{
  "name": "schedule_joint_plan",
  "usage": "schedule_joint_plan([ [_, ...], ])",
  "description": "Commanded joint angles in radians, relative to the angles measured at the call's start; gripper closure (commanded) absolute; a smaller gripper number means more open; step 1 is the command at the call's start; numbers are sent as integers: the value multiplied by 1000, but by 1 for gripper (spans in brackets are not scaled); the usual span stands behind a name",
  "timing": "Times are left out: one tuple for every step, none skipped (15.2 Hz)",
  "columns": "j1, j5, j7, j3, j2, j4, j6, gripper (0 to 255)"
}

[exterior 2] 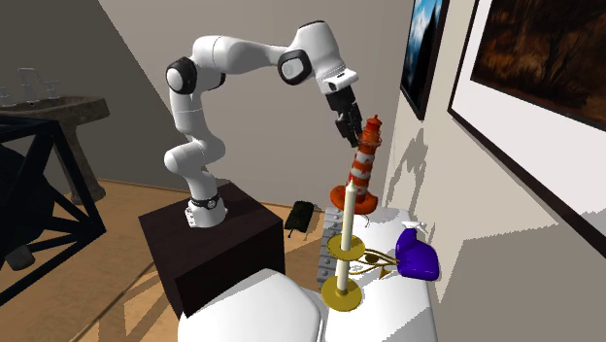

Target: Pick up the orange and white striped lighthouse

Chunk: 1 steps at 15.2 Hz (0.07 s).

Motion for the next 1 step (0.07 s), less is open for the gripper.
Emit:
schedule_joint_plan([
  [1,0,2,1,-3,5,-7,255],
])
